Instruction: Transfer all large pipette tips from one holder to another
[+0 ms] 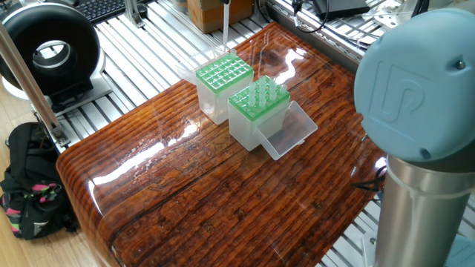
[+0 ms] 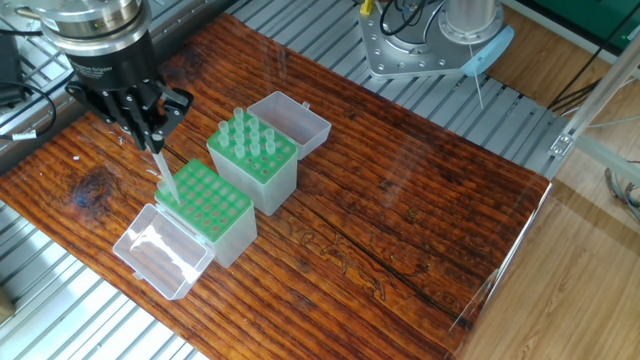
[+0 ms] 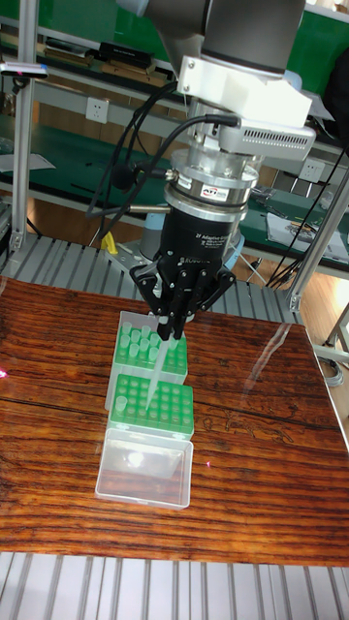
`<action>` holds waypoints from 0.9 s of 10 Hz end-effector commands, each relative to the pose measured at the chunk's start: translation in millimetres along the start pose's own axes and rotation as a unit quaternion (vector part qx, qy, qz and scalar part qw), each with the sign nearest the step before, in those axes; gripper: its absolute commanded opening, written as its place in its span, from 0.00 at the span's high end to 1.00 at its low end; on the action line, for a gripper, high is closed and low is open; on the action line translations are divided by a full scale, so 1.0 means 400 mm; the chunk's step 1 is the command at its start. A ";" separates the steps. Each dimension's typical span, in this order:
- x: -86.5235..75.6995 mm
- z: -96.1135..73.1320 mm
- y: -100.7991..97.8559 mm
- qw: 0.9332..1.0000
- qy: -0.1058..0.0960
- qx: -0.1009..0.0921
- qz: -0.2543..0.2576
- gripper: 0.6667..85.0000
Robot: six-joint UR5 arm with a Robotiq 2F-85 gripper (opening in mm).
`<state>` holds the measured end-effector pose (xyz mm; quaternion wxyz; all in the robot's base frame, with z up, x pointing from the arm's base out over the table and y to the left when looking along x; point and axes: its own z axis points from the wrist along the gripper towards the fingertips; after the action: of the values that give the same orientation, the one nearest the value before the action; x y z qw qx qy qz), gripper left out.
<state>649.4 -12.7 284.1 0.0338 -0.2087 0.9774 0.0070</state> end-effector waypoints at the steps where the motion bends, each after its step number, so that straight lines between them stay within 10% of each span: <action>1: -0.003 0.003 0.003 1.000 -0.001 -0.005 -0.002 0.97; 9: 0.011 0.012 0.003 1.000 0.006 -0.004 0.002 0.97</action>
<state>645.2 -15.6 279.2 0.0245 -0.2071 0.9780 0.0050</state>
